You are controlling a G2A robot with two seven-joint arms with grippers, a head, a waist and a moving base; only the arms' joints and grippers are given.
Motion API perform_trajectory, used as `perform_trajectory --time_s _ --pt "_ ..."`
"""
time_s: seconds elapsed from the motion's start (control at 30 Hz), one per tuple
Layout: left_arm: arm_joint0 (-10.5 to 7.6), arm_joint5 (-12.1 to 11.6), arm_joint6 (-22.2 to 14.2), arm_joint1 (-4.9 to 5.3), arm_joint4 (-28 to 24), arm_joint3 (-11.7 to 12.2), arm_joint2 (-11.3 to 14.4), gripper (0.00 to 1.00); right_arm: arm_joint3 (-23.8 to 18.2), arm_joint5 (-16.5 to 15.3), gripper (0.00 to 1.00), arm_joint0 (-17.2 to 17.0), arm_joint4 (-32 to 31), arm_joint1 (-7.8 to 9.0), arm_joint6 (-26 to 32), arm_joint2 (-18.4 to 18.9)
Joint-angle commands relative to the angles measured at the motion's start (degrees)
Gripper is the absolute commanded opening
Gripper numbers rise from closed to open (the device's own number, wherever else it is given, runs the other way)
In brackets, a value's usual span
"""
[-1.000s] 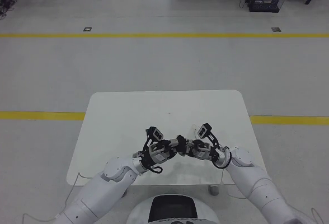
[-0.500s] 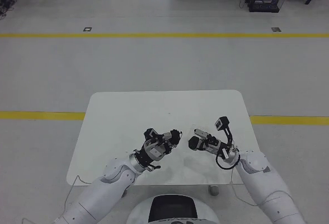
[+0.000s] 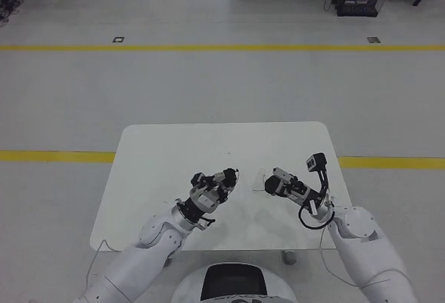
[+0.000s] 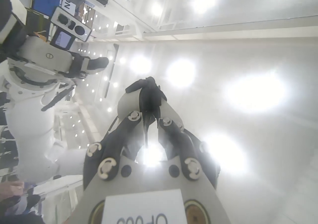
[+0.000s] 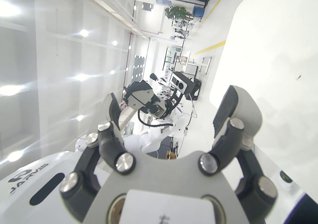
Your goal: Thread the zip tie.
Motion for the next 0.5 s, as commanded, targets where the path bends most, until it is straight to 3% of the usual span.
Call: perform_trajectory --time_s 0.0,0.2,0.47 --pt "0.45 -0.9 -0.6 -0.08 -1.4 -0.8 -0.6 0.0 -1.0 0.0 1.0 -1.0 -0.7 0.11 -1.0 1.5" --pt "2.47 -2.6 -3.5 -0.21 -5.7 -3.5 -2.6 0.0 -4.7 0.0 1.0 -4.7 -0.2 0.05 -2.8 5.0" --pt "2.47 -2.6 -3.5 -0.21 -5.7 -3.5 -2.6 0.0 -4.7 0.0 1.0 -4.7 -0.2 0.05 -2.8 5.0"
